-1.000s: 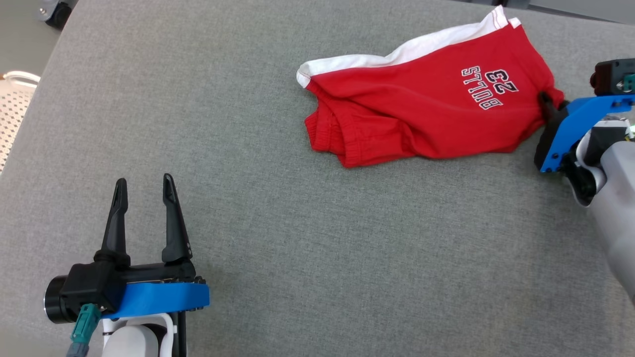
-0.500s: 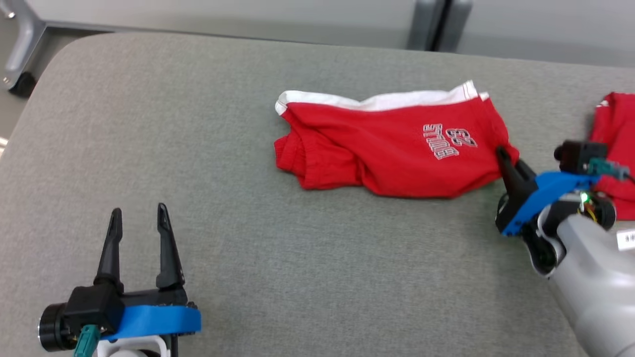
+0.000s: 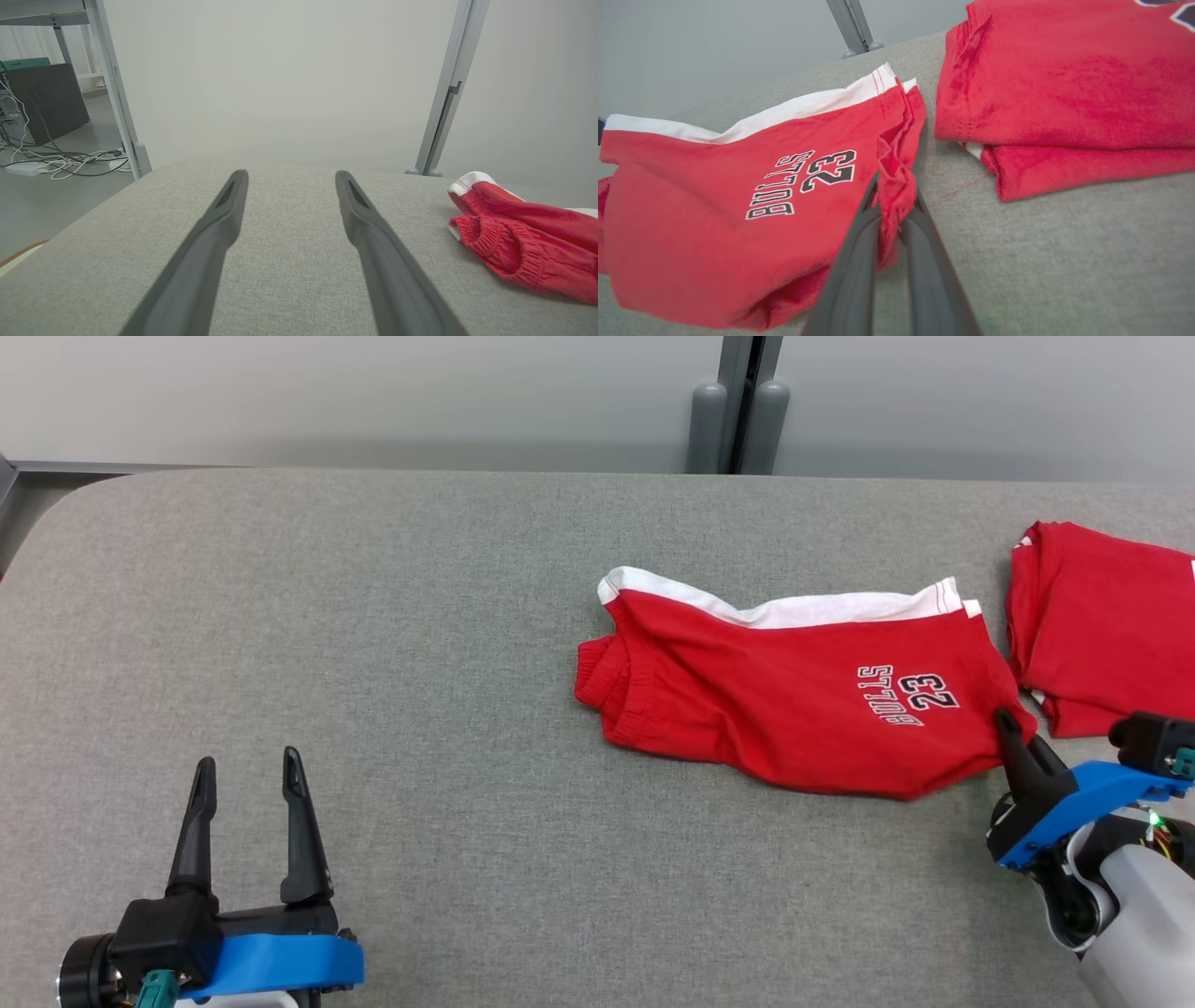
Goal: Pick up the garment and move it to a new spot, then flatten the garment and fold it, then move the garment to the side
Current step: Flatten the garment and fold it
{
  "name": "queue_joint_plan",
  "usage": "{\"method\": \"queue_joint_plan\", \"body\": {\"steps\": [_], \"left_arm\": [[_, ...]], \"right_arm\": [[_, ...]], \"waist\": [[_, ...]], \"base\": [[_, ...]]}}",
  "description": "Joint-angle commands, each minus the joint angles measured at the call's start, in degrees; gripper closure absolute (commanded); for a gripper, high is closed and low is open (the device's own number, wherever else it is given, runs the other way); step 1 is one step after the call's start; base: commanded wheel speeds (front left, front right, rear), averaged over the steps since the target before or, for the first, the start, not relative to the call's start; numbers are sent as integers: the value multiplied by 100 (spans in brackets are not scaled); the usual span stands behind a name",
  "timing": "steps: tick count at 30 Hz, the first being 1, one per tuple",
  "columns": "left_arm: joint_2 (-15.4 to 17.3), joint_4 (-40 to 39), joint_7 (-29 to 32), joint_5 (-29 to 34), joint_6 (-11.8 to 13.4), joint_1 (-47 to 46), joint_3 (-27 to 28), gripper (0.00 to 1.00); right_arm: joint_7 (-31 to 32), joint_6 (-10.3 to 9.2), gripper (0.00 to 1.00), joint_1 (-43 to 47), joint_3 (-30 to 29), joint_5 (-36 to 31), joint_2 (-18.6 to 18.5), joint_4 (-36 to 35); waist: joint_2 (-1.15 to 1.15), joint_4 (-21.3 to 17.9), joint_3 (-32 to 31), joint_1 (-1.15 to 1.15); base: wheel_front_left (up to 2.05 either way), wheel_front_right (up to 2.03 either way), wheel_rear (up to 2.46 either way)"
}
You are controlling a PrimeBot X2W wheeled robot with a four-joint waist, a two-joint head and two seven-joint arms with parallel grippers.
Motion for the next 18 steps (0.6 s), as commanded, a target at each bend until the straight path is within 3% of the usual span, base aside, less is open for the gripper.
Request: {"method": "queue_joint_plan", "body": {"steps": [1,11,18], "left_arm": [[-4,2,-14,-13,-7,-3,31,0],[-5,58,-14,-35,4,-26,-24,0],[-5,86,-14,-65,-26,-103,-125,0]], "right_arm": [[-32,1,100,20,-14,-56,28,-62],[-49,1,100,-383,135,-416,387,-854],[103,1,100,-657,423,-690,875,-1313]], "waist": [[0,1,-1,0],[0,88,-119,0],[0,277,-110,0]], "base": [[0,0,0],[0,0,0],[0,0,0]]}}
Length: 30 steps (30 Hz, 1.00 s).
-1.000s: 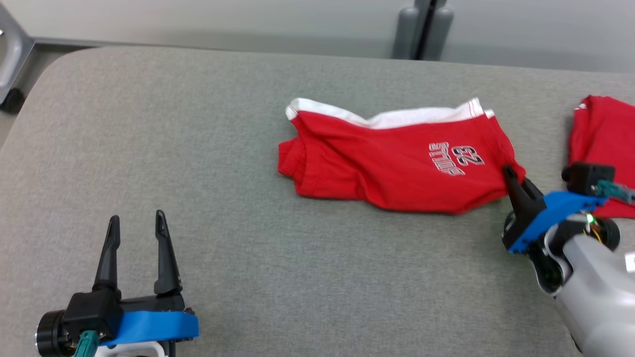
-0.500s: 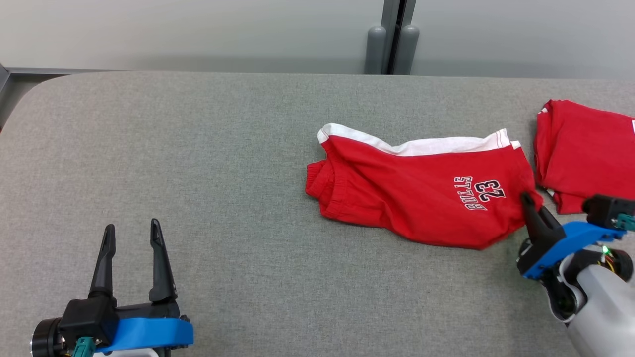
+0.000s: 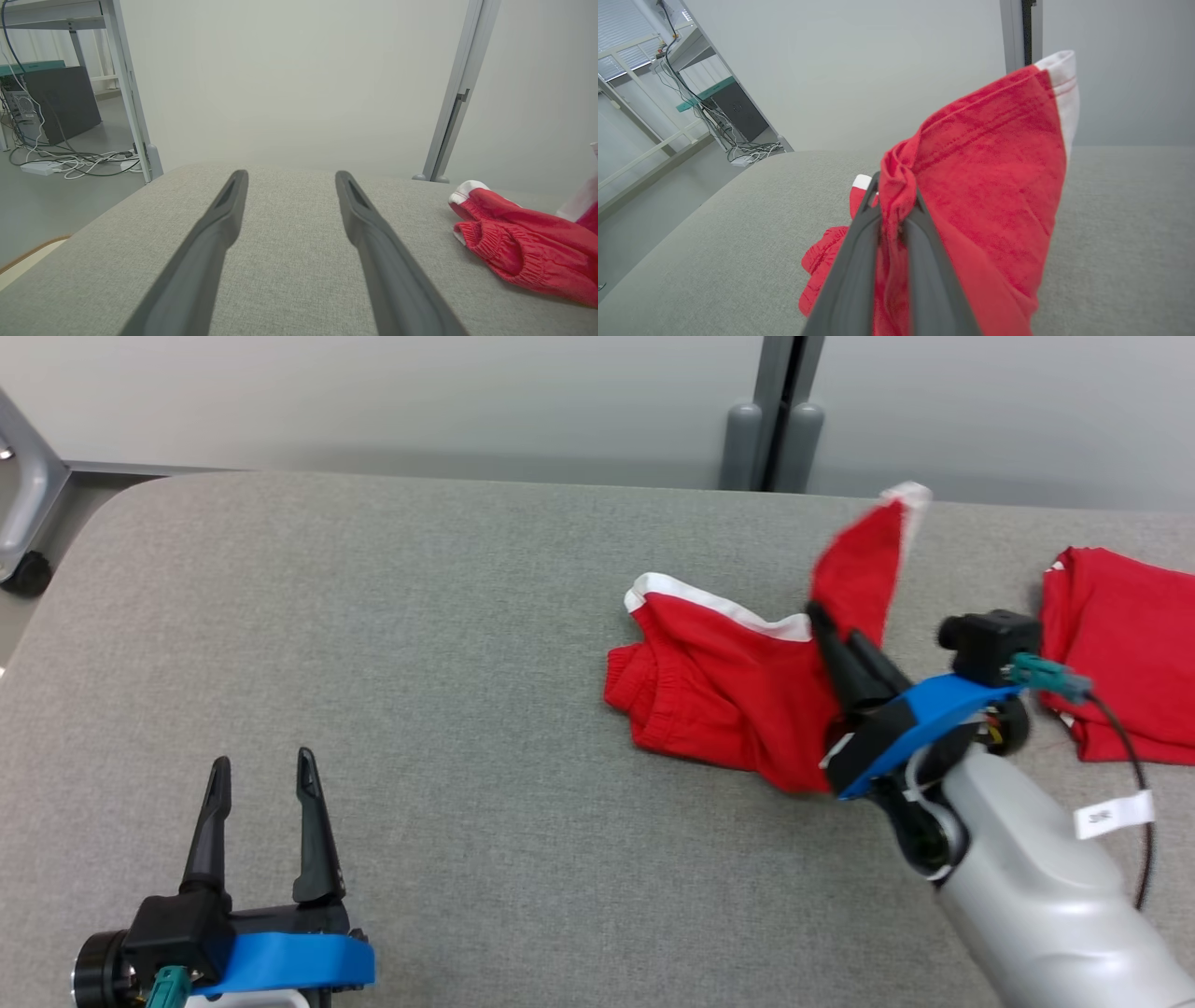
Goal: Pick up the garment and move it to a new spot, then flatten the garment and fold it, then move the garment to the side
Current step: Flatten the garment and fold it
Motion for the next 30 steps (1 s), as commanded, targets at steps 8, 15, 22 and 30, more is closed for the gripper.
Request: {"method": "queue_joint_plan", "body": {"steps": [8,15,22,30], "left_arm": [[-6,5,-14,-94,46,-137,-126,0],[-6,68,-14,-186,68,-267,-236,0],[-6,97,-14,-167,90,-291,-238,0],[-6,69,-14,-128,31,-225,-180,0]], "right_arm": [[190,2,100,-99,333,-293,556,134],[101,2,100,52,752,-428,929,596],[-98,1,0,65,983,-485,953,618],[-147,2,0,252,21,-834,280,-103]], "waist": [[1,219,108,0],[1,343,247,0],[1,285,240,0],[1,179,199,0]], "base": [[0,0,0],[0,0,0],[0,0,0],[0,0,0]]}}
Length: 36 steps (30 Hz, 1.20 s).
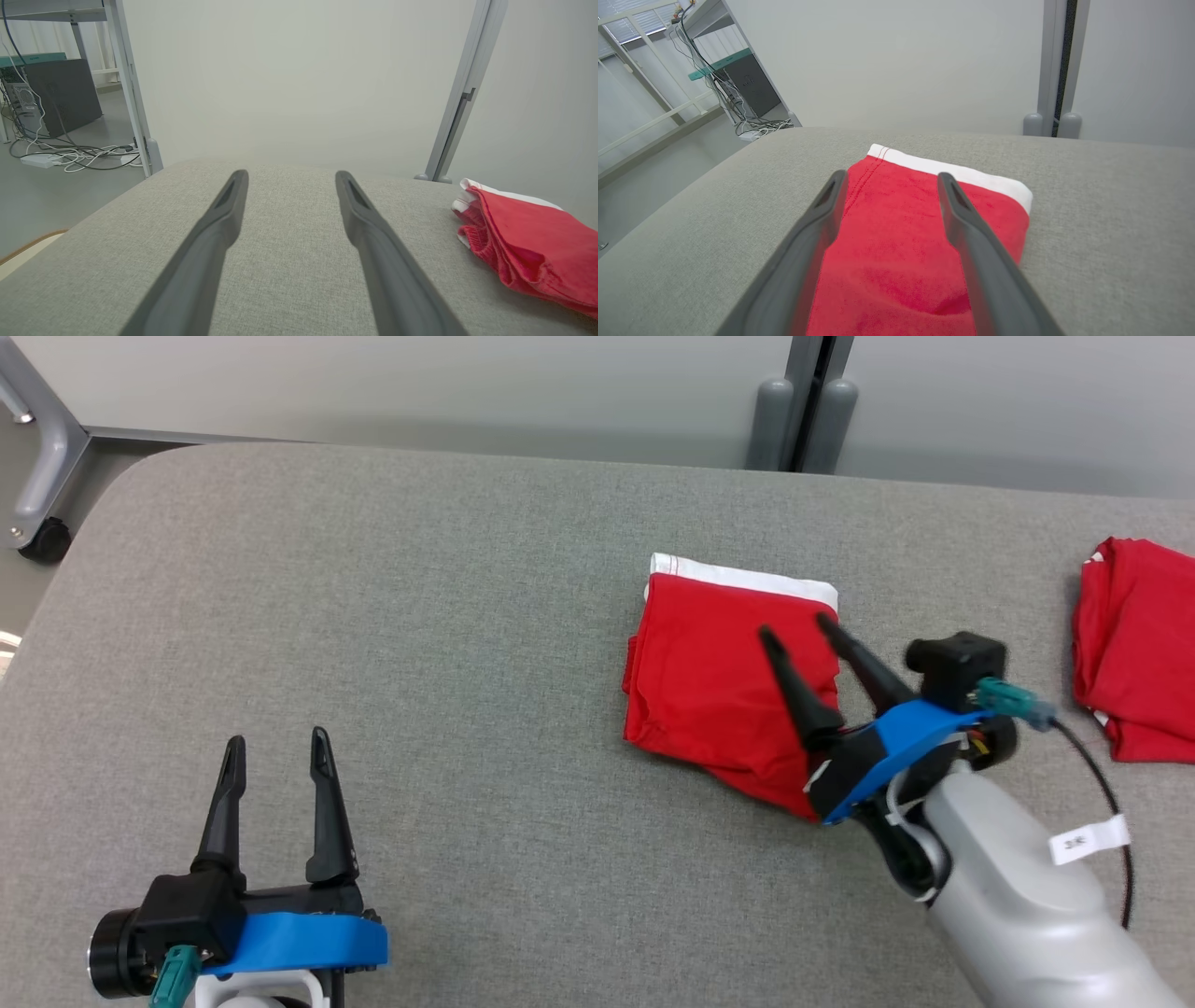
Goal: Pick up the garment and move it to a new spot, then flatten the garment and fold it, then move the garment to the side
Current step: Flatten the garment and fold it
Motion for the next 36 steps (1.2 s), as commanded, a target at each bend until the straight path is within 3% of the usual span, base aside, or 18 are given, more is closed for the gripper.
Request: {"method": "queue_joint_plan", "body": {"steps": [1,3,4,11,16,22,25,26,27,28,36], "left_arm": [[-8,-16,-14,22,-42,-5,-12,0],[-8,-13,-14,25,-42,-31,-30,0],[-8,-9,-14,26,-38,-49,-43,0],[-9,49,-14,22,-58,-152,-151,0],[-8,81,-14,26,-56,-162,-184,0],[-8,165,-14,60,-95,-170,-117,0],[-9,206,-14,123,-119,-181,-87,0],[-8,222,-14,134,-118,-173,-53,0],[-5,247,-14,168,-125,-158,-30,0],[-7,268,-14,185,-131,-144,1,0],[-6,383,-14,383,-129,72,270,0]], "right_arm": [[-21,1,0,76,-59,-70,-21,1],[-22,2,81,61,-285,-185,-40,43],[-23,2,100,47,-342,-254,-36,116],[-24,1,100,-119,-342,-677,373,826],[-24,1,100,-17,67,-792,714,1104],[-25,2,100,176,754,-480,801,862],[-25,1,100,149,695,-433,786,675],[-26,1,89,156,584,-475,786,583],[-25,1,40,199,456,-539,786,505],[-25,1,0,261,328,-616,791,418],[-21,1,0,1024,-1088,-1253,592,-482]], "waist": [[-1,6,9,0],[-1,21,35,0],[-1,35,50,0],[-1,184,126,0],[-1,264,122,0],[-1,232,77,0],[-1,112,17,0],[-1,58,-18,0],[-1,6,-50,0],[-1,-56,-87,0],[-1,-519,-390,0]], "base": [[0,0,0],[0,0,0],[0,0,0],[0,0,0],[0,0,0],[0,0,0],[0,0,0],[0,0,0],[0,0,0],[0,0,0],[0,0,0]]}}
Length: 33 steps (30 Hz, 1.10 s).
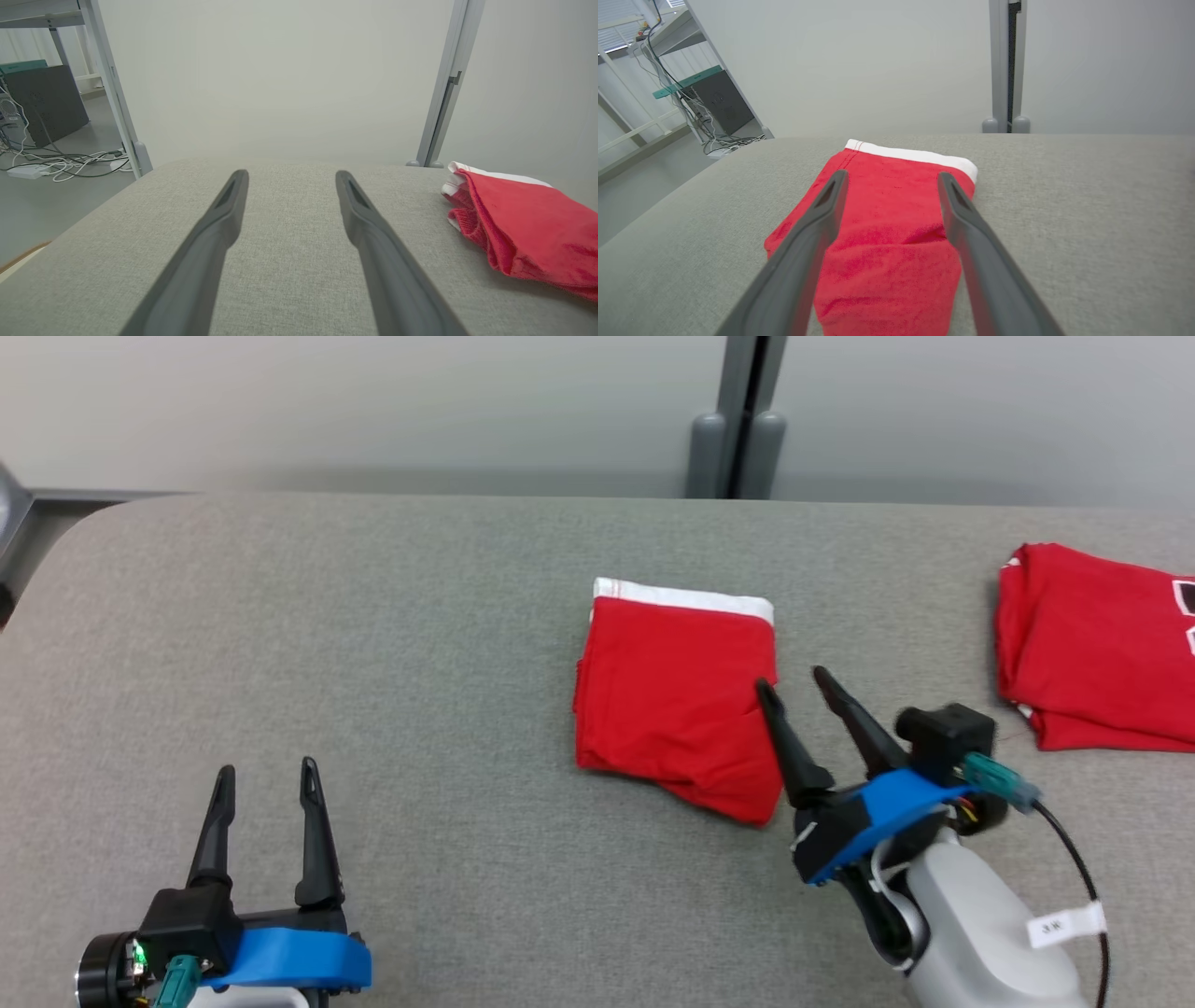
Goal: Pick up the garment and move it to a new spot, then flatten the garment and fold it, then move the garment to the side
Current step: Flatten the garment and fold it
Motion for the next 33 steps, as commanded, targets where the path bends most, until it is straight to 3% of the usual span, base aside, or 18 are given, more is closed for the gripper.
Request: {"method": "queue_joint_plan", "body": {"steps": [1,7,15,33], "left_arm": [[1,25,-13,37,-7,30,51,0],[26,136,-13,137,-69,119,154,0],[32,162,-13,254,-45,291,152,0],[105,355,-13,244,-60,435,73,0]], "right_arm": [[-17,1,0,192,-166,-89,-31,-123],[-17,2,0,882,-1101,-473,-116,-762],[-18,1,0,1687,-1718,-928,-99,-1282],[317,1,0,2510,-2024,-1408,193,-2037]], "waist": [[0,-145,-129,0],[0,-319,-233,0],[0,-403,-427,0],[0,-213,-710,0]], "base": [[0,0,0],[0,0,0],[0,0,0],[0,0,0]]}}
